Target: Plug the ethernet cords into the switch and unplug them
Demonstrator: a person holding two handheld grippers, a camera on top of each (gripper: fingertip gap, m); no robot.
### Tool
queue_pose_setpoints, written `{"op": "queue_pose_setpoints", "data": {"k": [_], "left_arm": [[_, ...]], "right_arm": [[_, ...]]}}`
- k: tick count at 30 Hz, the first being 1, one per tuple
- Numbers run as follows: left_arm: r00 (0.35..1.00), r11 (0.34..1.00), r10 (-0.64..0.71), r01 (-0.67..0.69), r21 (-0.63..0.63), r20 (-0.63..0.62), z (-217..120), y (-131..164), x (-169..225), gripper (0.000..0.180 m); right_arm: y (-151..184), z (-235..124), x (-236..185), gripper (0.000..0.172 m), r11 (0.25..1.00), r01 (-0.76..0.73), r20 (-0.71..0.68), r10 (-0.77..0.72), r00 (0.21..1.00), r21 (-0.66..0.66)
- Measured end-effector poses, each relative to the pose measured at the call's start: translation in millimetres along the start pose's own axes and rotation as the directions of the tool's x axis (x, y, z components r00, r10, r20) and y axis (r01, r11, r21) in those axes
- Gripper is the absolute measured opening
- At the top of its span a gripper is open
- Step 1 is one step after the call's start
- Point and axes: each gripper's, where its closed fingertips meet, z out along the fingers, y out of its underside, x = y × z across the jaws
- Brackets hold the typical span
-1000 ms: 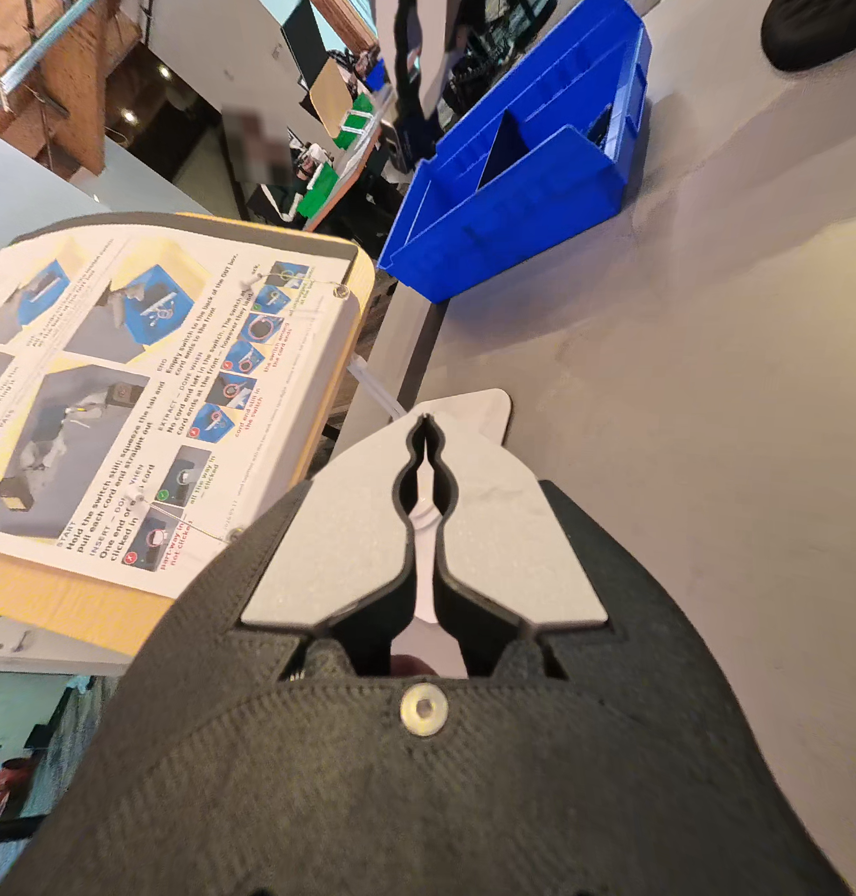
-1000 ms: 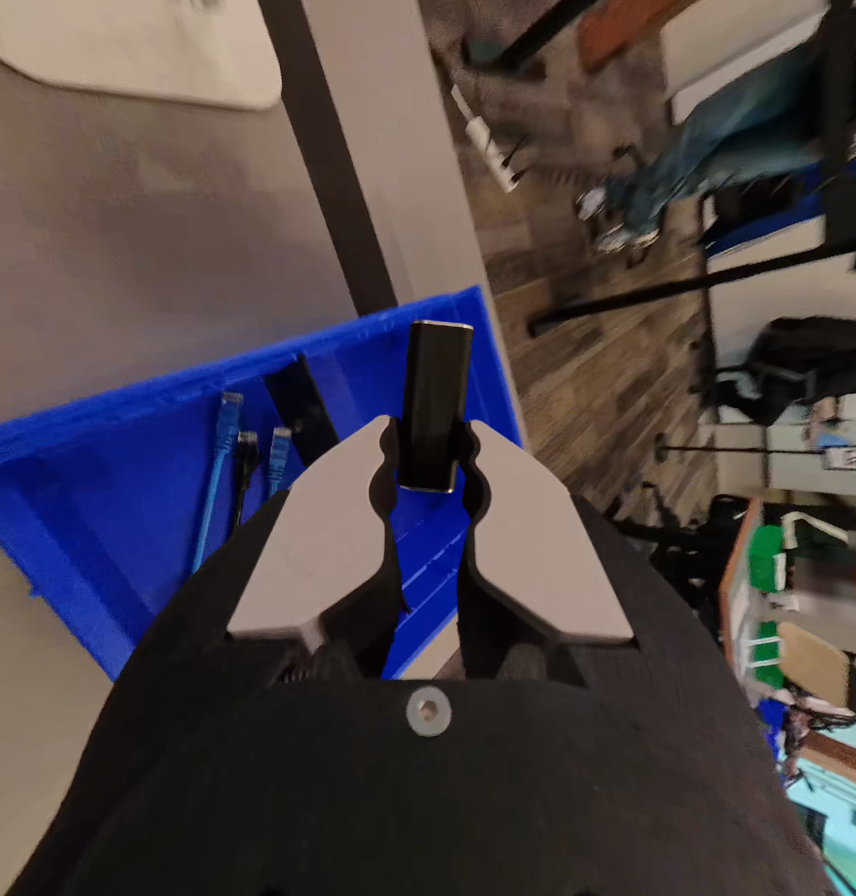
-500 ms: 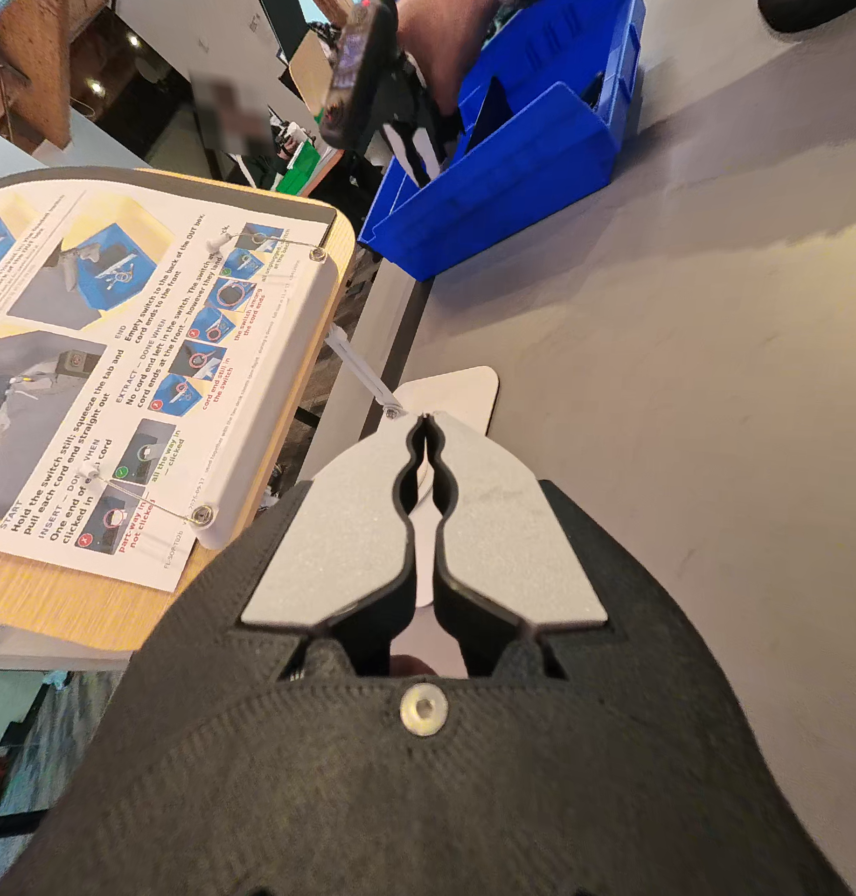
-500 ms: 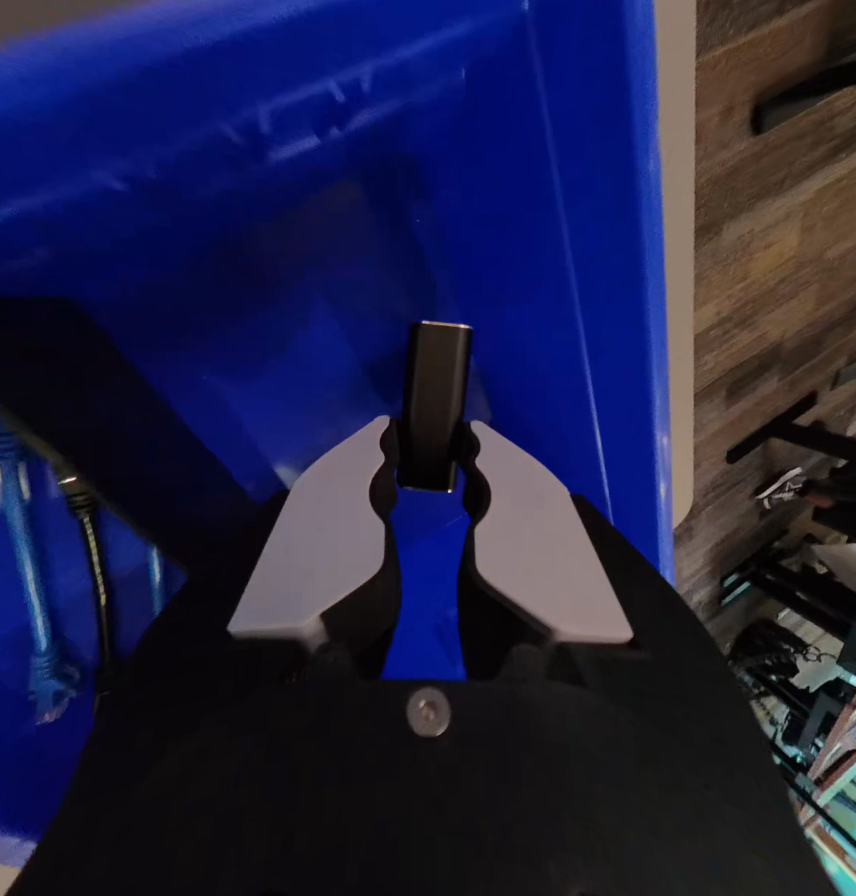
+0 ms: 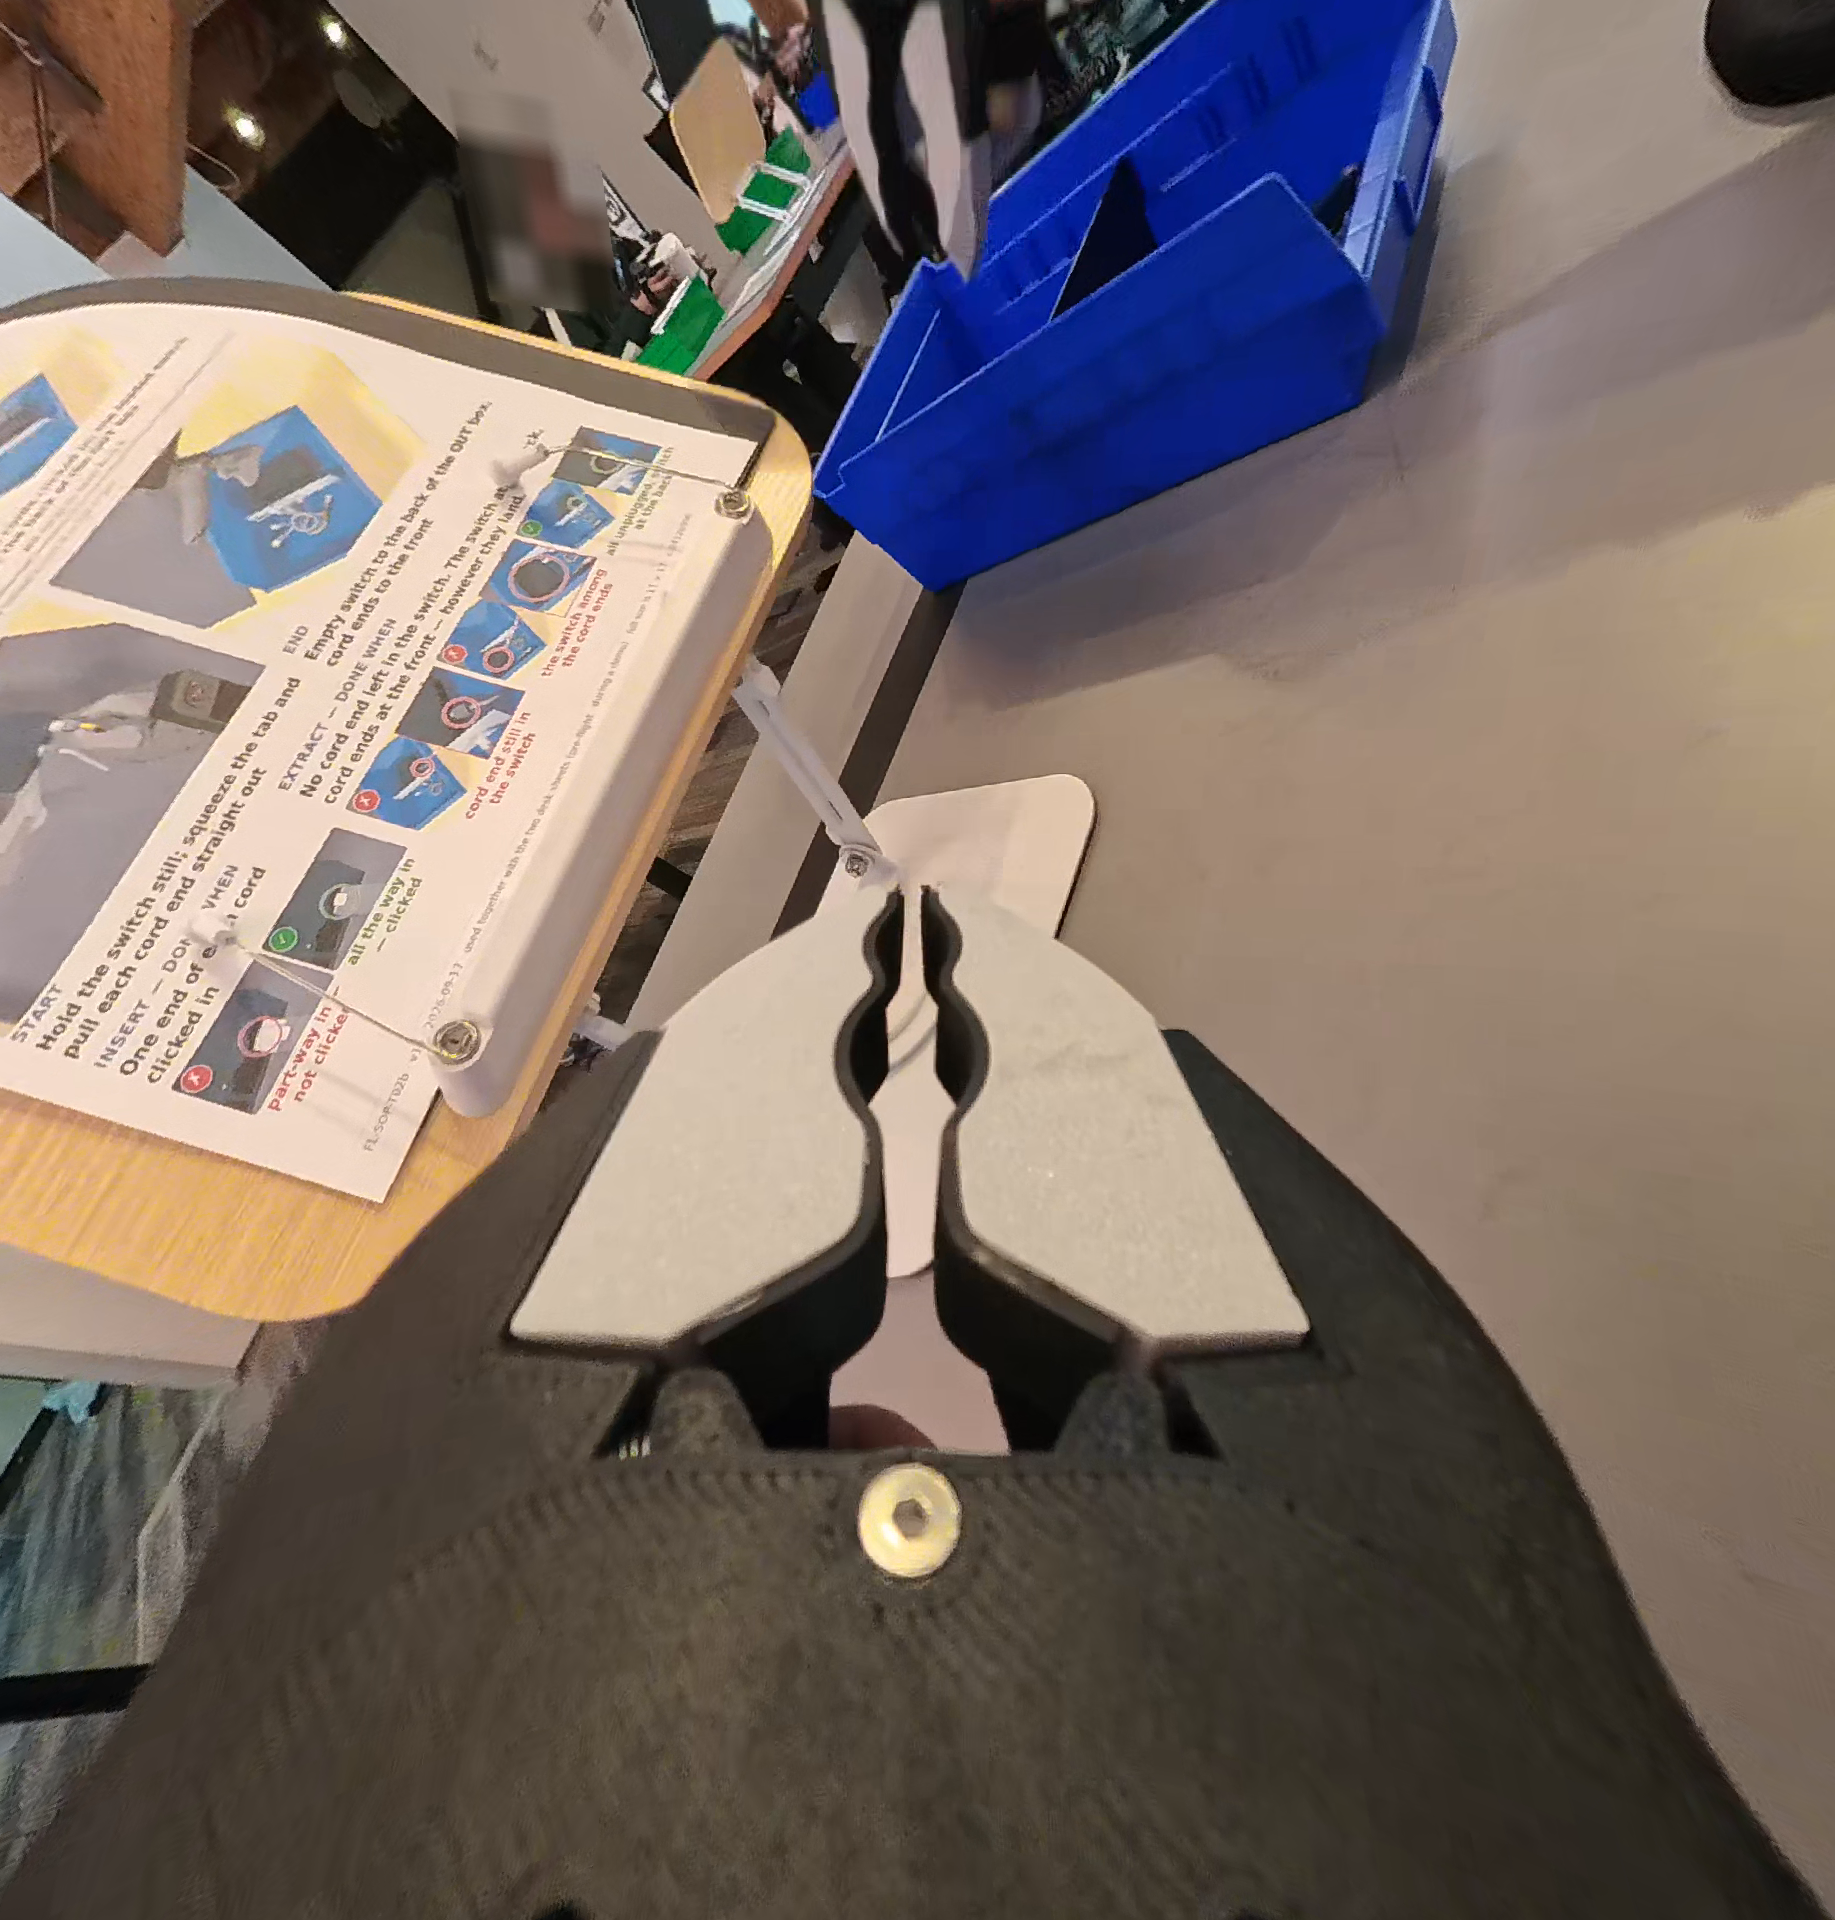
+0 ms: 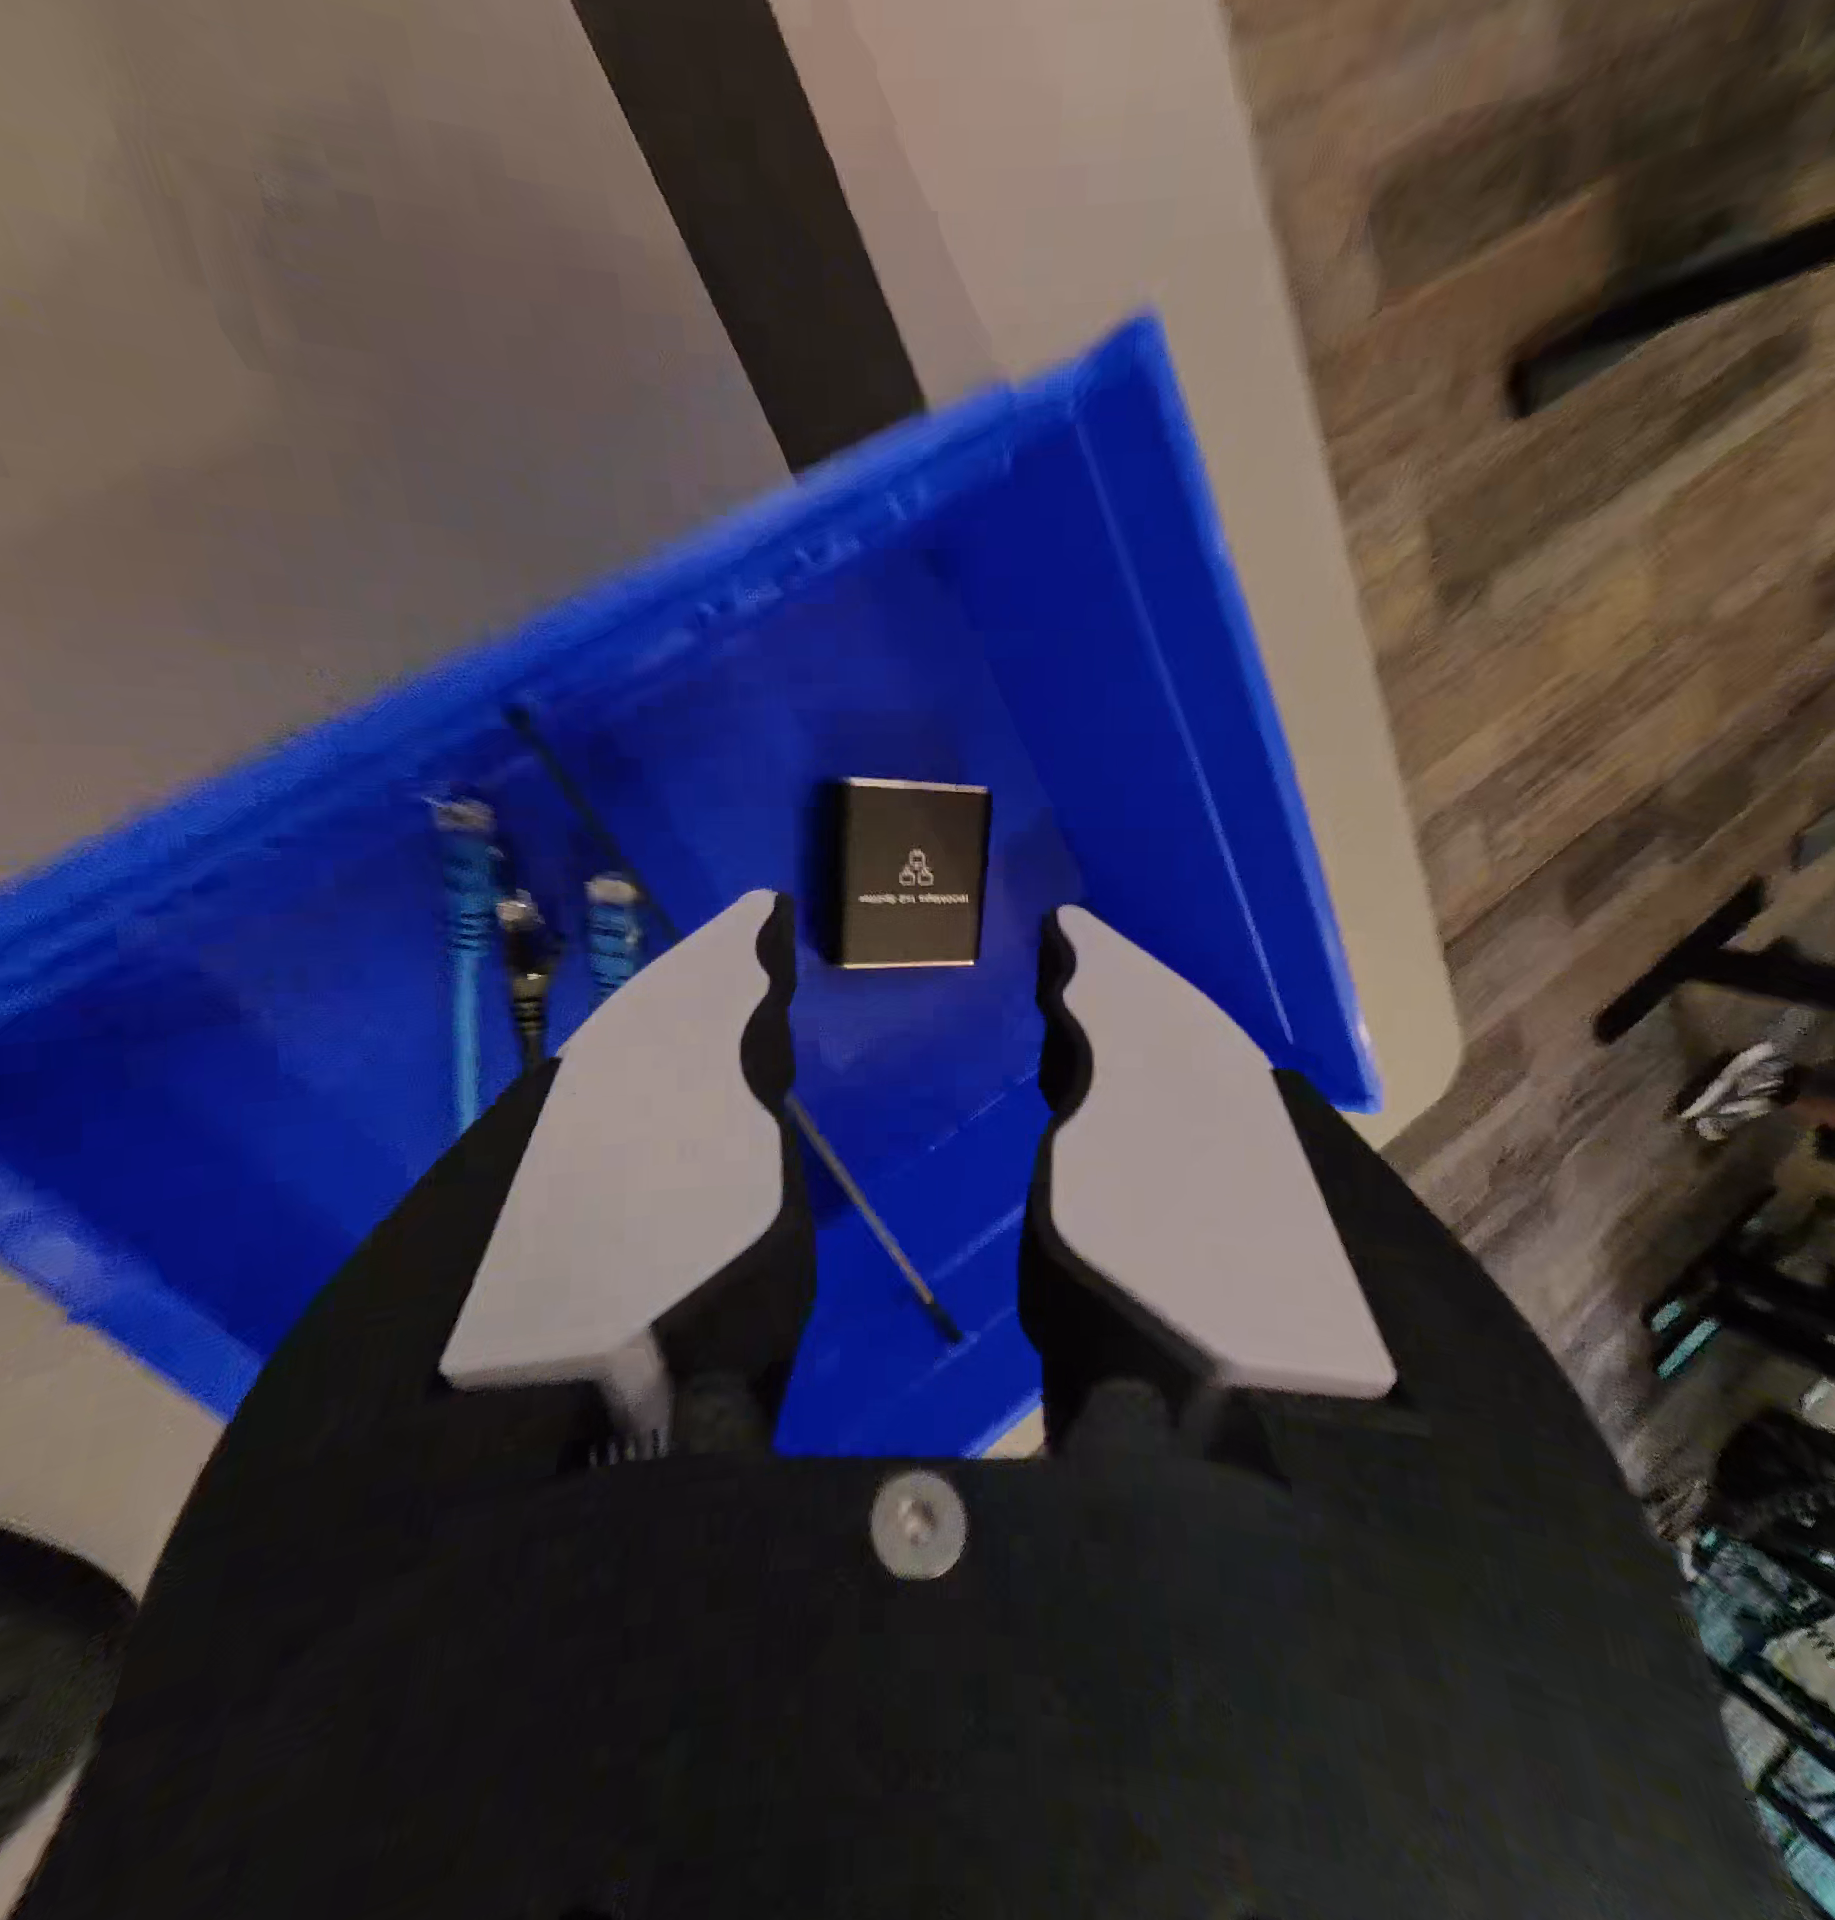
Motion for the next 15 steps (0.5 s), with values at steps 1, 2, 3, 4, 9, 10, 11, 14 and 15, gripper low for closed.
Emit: {"op": "queue_pose_setpoints", "data": {"k": [1,2,3,4,9,10,11,14,15], "left_arm": [[1.000,1.000,-0.011,0.011,-0.003,0.001,-0.2,0.8,0.3,0.003],[1.000,1.000,-0.014,0.014,-0.005,0.007,-0.5,1.3,0.8,0.002],[1.000,1.000,-0.009,0.009,-0.012,0.013,-0.9,2.6,2.1,0.002],[1.000,1.000,-0.005,0.006,-0.025,0.017,-0.9,4.9,3.5,0.002],[0.996,0.997,-0.058,0.062,-0.051,0.069,-1.0,16.3,5.6,0.001],[0.993,0.995,-0.075,0.081,-0.058,0.094,-1.0,20.1,3.7,0.001],[0.988,0.992,-0.097,0.105,-0.063,0.121,-0.9,23.3,1.4,0.000],[0.957,0.967,-0.154,0.197,-0.162,0.246,0.1,44.9,-10.8,0.000],[0.945,0.954,-0.177,0.234,-0.188,0.276,0.6,51.9,-13.0,0.000]], "right_arm": [[-9.4,-16.7,-9.1,0.043,0.999,0.008,-0.029,-0.007,1.000,0.039],[-19.2,-32.2,-21.5,0.041,0.997,0.020,-0.049,-0.017,0.999,0.077],[-28.7,-47.1,-35.9,0.038,0.992,0.043,-0.070,-0.035,0.997,0.119],[-38.4,-61.2,-49.7,0.032,0.985,0.064,-0.098,-0.049,0.994,0.160],[-92.5,-113.5,-133.6,0.014,0.915,0.159,-0.176,-0.099,0.979,0.370],[-105.1,-120.9,-149.7,0.010,0.893,0.175,-0.194,-0.102,0.976,0.414],[-118.4,-126.3,-167.1,0.007,0.869,0.182,-0.192,-0.103,0.976,0.461],[-147.0,-127.5,-203.5,0.000,0.831,0.198,-0.216,-0.097,0.972,0.520],[-156.7,-124.4,-215.9,0.000,0.812,0.183,-0.191,-0.090,0.978,0.555]]}}
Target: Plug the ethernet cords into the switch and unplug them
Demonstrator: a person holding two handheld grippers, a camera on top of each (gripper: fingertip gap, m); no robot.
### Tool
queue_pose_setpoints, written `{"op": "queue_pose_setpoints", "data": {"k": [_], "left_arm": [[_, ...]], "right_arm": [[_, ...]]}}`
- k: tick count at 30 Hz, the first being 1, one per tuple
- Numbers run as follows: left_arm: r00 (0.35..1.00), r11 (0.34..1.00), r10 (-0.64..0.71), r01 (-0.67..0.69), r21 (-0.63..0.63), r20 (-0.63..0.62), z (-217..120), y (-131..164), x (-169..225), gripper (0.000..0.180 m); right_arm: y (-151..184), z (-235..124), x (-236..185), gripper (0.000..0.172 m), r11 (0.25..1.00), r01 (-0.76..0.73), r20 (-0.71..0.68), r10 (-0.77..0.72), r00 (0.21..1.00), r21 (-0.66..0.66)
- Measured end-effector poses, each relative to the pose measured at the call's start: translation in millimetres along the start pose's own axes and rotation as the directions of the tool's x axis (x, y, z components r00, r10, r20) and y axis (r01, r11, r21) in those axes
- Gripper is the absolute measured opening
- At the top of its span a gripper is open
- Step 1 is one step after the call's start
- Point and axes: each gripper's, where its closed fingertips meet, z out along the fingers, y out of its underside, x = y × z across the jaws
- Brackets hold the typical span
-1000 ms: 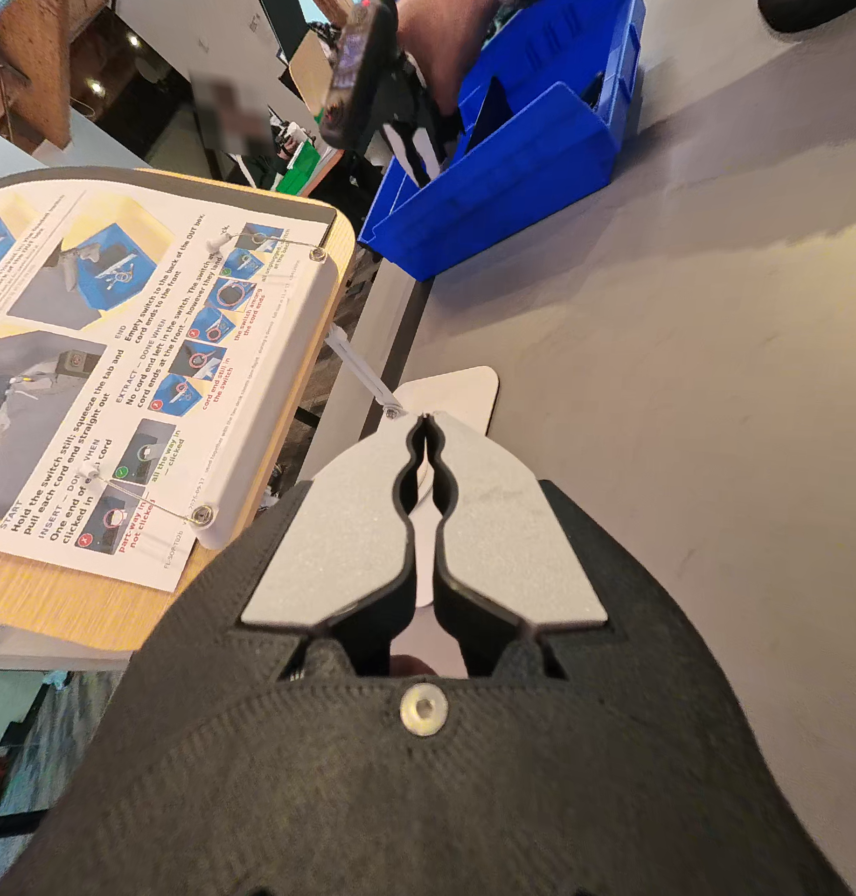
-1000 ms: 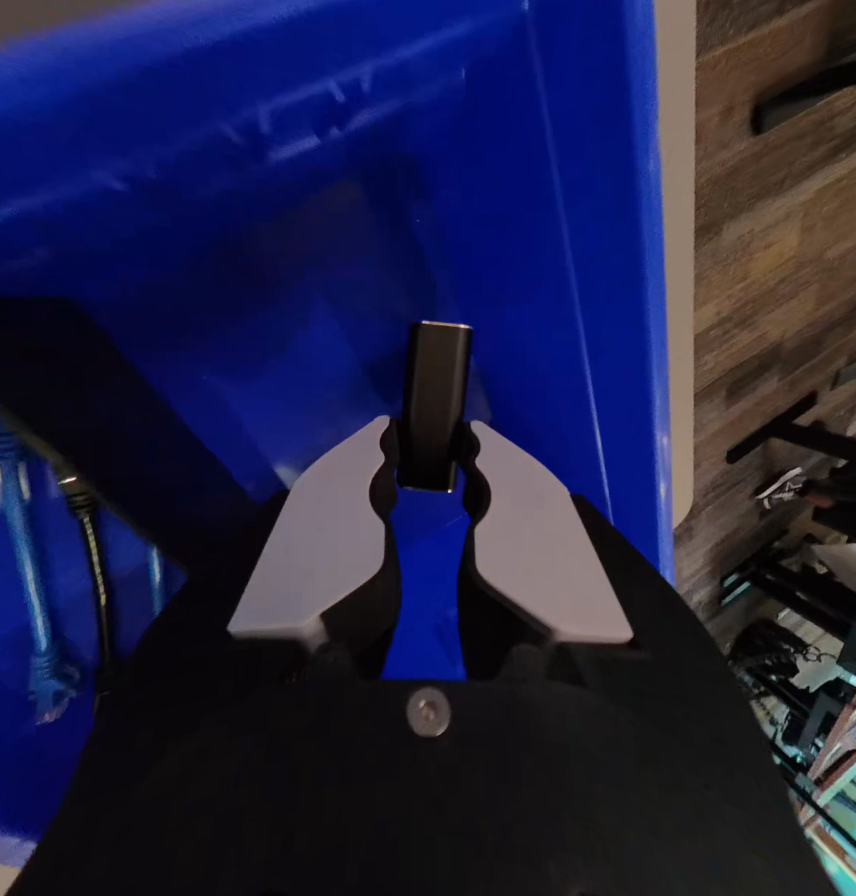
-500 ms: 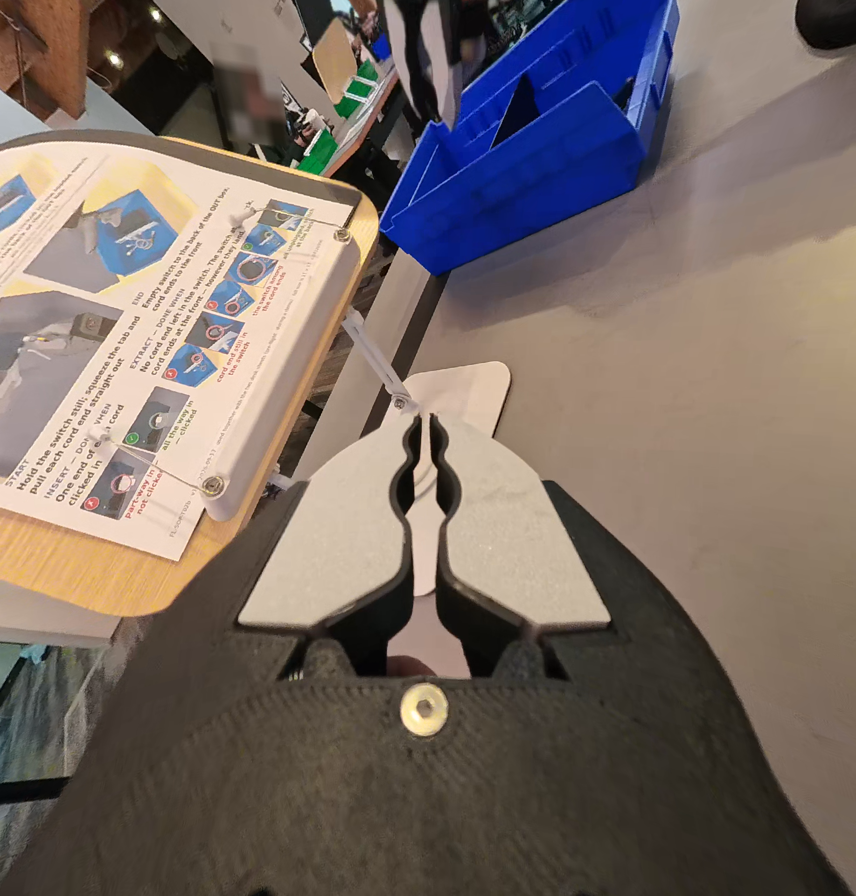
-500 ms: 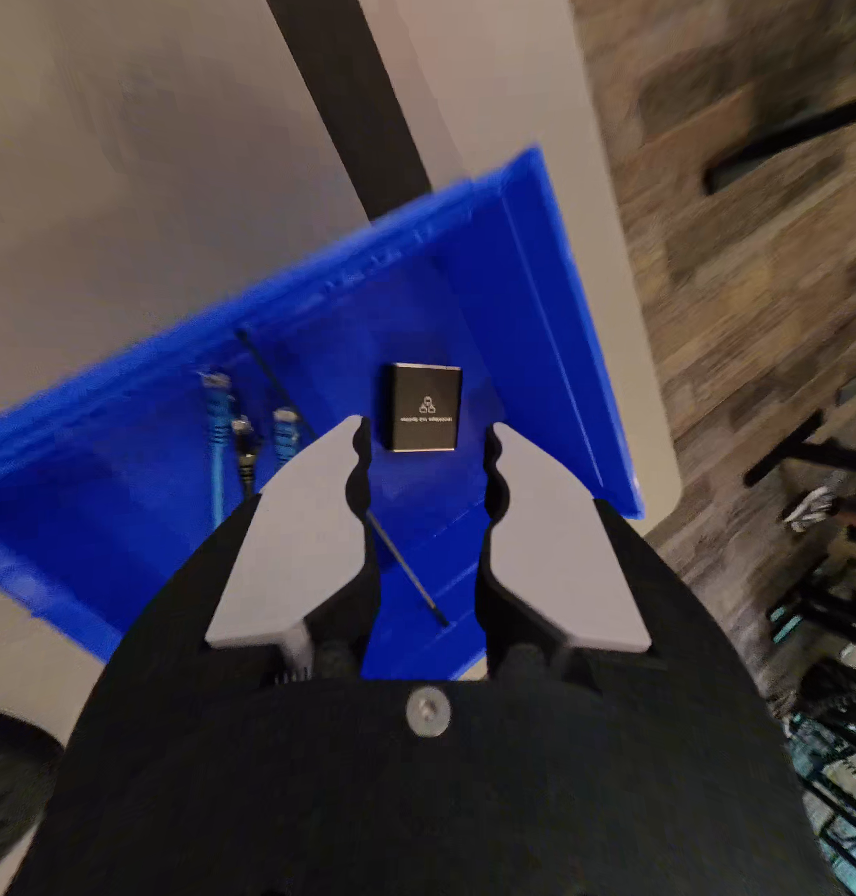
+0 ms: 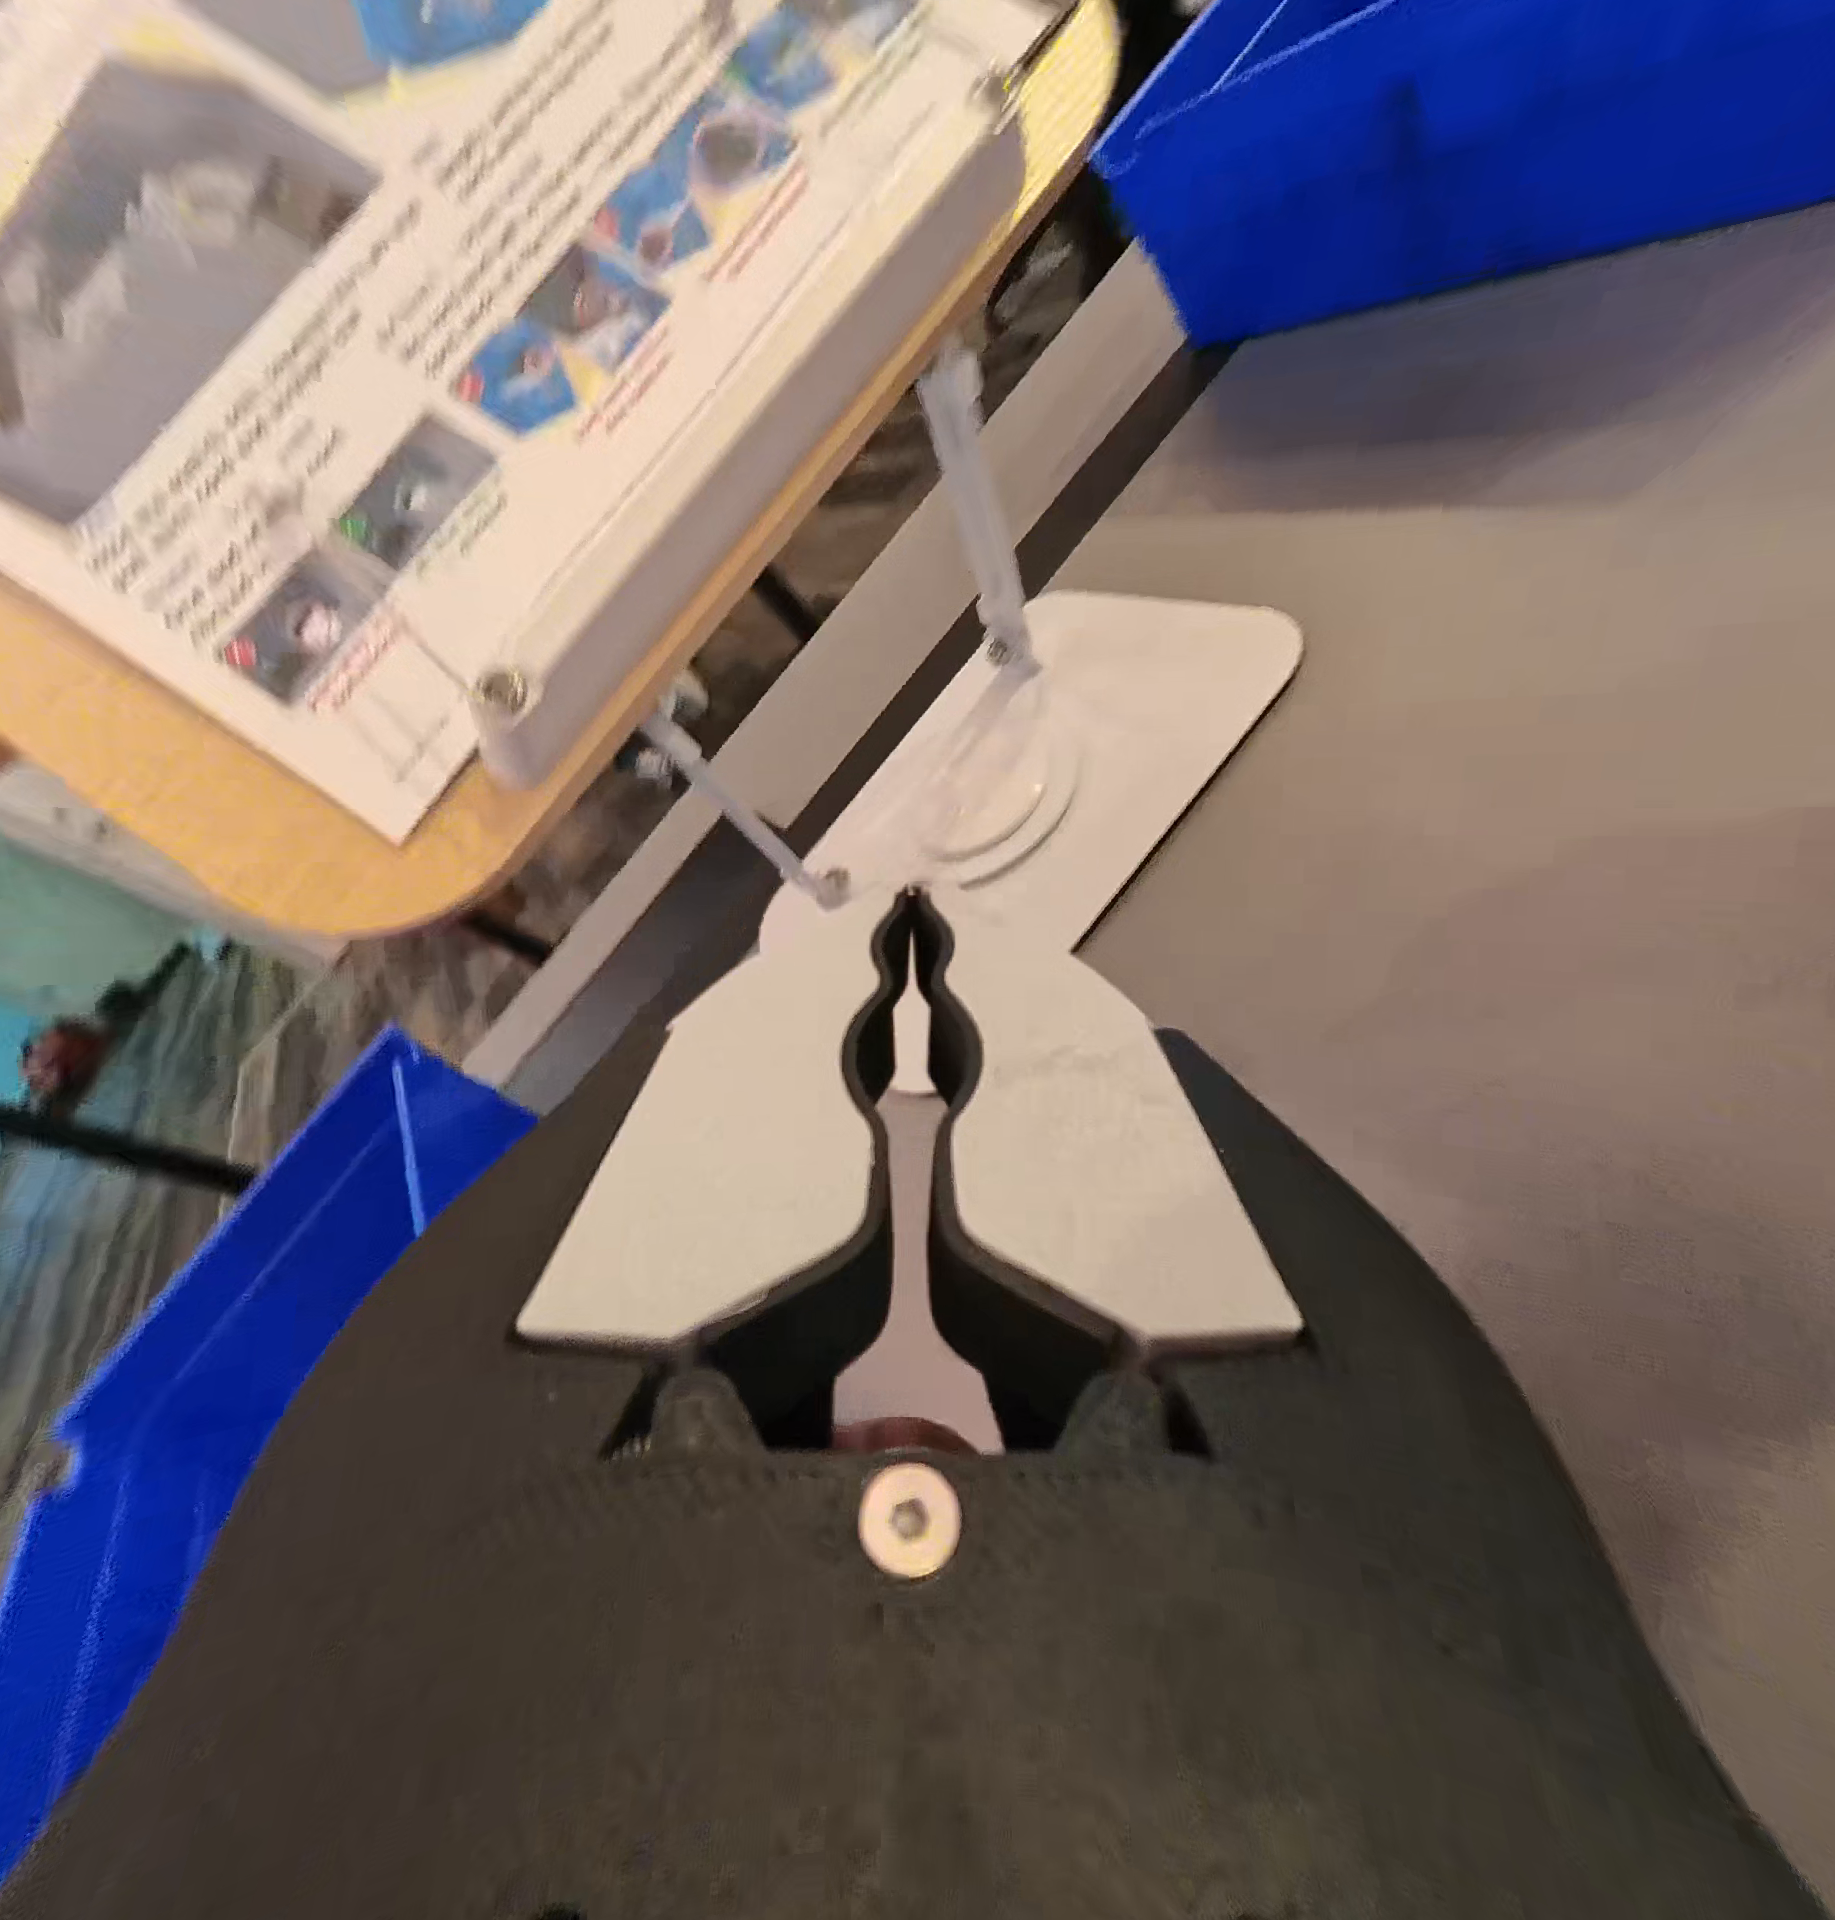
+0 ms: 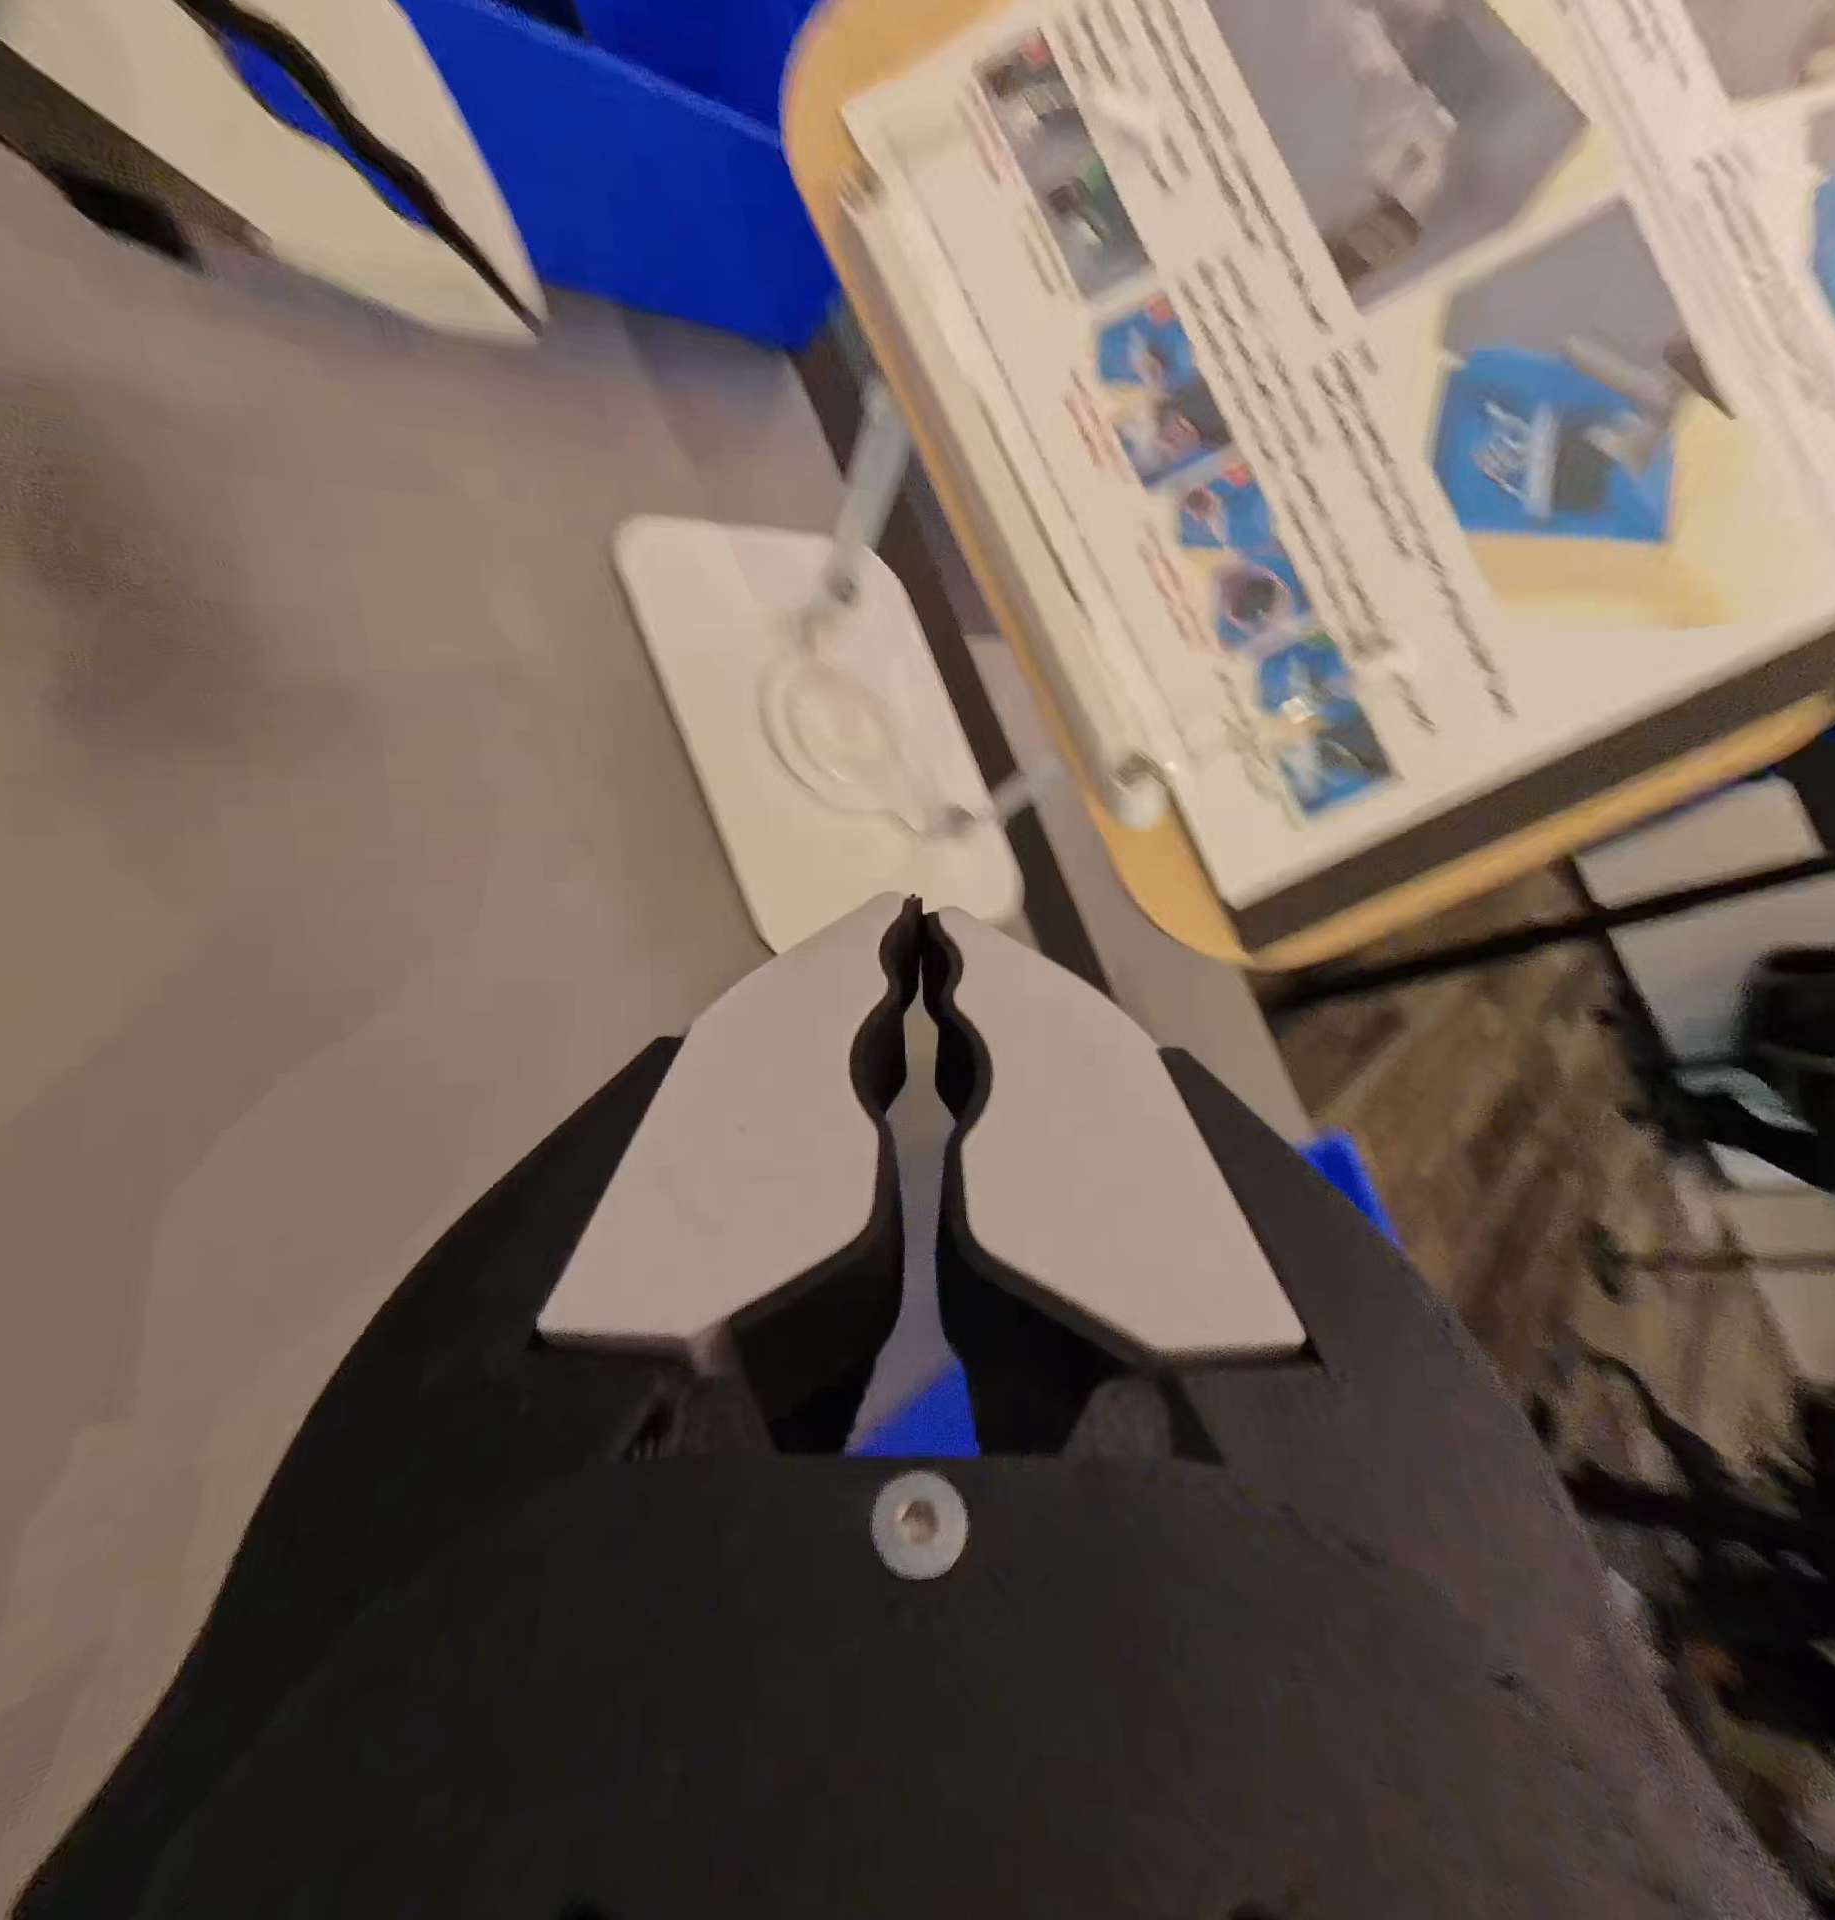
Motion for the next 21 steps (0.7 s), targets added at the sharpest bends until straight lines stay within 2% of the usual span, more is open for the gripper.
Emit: {"op": "queue_pose_setpoints", "data": {"k": [3,6,9,12,15,17,20,21], "left_arm": [[0.989,0.988,-0.148,0.149,-0.042,0.023,7.2,12.9,-1.7,0.002],[0.989,0.987,-0.129,0.135,-0.088,0.074,11.2,25.6,-6.8,0.022],[0.982,0.986,-0.148,0.155,-0.059,0.118,2.4,23.7,-20.2,0.036],[0.959,0.989,-0.144,0.149,-0.005,0.243,-23.6,15.4,-57.7,0.040],[0.920,0.989,-0.138,0.149,-0.001,0.368,-61.5,15.8,-110.4,0.047],[0.887,0.982,-0.159,0.186,-0.019,0.433,-89.1,27.6,-147.3,0.054],[0.821,0.958,-0.212,0.283,-0.055,0.531,-134.1,63.1,-201.9,0.061],[0.801,0.941,-0.243,0.331,-0.067,0.547,-146.5,79.6,-215.8,0.069]], "right_arm": [[-20.0,27.4,-25.4,0.000,0.992,-0.085,0.013,0.084,0.996,0.097],[-13.4,56.5,-47.1,0.000,0.996,-0.070,0.001,0.070,0.998,0.052],[-2.0,60.8,-57.0,0.005,0.997,-0.076,-0.001,0.076,0.997,0.009],[13.9,30.8,-26.6,0.022,0.994,-0.112,-0.120,0.110,0.987,-0.012],[51.8,-22.3,23.6,0.031,0.978,-0.201,-0.289,0.178,0.941,-0.051],[88.9,-62.1,55.9,0.036,0.953,-0.295,-0.391,0.246,0.887,-0.068],[156.3,-118.2,96.7,0.059,0.882,-0.466,-0.524,0.365,0.770,-0.070],[180.1,-131.8,107.8,0.070,0.851,-0.522,-0.557,0.406,0.724,-0.057]]}}
